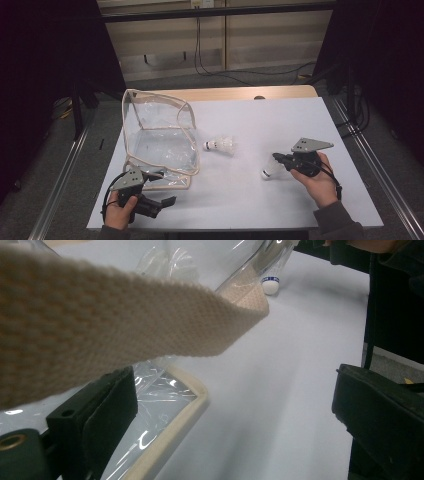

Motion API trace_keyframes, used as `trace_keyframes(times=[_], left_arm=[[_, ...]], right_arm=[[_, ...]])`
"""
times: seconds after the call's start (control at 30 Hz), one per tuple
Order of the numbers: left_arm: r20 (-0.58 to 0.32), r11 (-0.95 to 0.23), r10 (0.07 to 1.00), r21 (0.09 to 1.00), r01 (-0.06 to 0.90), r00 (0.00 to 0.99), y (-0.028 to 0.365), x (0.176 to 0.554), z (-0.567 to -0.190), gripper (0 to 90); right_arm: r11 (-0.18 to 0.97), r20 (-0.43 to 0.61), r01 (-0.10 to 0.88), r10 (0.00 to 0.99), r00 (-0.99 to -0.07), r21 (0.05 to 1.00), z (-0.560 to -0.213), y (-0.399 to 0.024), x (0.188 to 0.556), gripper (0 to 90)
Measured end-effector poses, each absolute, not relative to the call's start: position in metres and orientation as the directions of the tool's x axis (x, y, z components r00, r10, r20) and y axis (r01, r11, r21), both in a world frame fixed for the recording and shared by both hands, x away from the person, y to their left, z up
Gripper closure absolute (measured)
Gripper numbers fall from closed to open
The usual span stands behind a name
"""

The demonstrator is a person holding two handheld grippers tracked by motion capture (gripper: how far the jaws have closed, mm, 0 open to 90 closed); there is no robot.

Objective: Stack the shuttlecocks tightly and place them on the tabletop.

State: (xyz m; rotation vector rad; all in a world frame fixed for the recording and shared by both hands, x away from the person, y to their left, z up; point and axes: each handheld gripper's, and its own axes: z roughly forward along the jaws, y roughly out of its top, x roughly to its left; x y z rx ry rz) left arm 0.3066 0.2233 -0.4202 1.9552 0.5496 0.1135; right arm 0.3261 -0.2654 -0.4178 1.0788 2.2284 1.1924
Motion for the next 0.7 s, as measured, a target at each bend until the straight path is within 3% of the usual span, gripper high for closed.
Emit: trace_keyframes(times=[0.7], left_arm=[[-0.162, -0.343, 0.425, 0.882, 0.324, 0.891, 0.223, 0.307, -0.42, 4.4]], right_arm=[[0.335, 0.021, 0.464, 0.793, -0.609, 0.82, -0.425, -0.277, 0.326, 90.0]])
